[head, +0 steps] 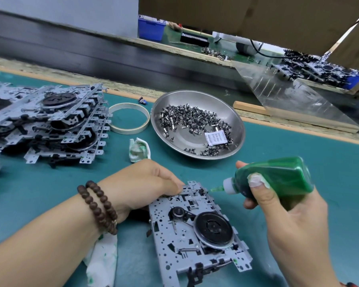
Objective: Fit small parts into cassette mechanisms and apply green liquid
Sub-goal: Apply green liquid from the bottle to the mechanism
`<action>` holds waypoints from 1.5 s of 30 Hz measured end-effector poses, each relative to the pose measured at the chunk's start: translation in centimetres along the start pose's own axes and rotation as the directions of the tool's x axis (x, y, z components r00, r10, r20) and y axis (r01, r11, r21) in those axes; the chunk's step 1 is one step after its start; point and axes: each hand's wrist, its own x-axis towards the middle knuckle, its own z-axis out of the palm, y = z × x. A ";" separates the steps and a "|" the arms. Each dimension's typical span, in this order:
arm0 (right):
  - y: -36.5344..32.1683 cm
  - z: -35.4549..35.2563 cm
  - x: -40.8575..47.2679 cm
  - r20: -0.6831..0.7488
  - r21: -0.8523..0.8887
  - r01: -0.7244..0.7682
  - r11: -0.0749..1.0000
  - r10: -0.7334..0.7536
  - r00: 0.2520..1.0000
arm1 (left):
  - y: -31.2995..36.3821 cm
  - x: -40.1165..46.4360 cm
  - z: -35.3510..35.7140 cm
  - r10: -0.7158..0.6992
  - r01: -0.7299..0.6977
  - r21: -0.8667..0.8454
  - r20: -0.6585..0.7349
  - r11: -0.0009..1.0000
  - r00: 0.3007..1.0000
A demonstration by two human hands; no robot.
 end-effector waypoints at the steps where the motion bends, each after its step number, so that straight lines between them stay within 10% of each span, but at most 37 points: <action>1: -0.1 0.1 0.0 0.003 0.000 0.005 1.000 -0.005 1.000 | 0.0 0.0 0.0 0.003 -0.003 0.000 -0.002 1.000 1.000; 45: -0.5 0.4 0.0 0.003 0.034 -0.027 0.999 0.027 1.000 | -0.1 0.1 0.0 0.027 -0.027 0.010 -0.010 1.000 1.000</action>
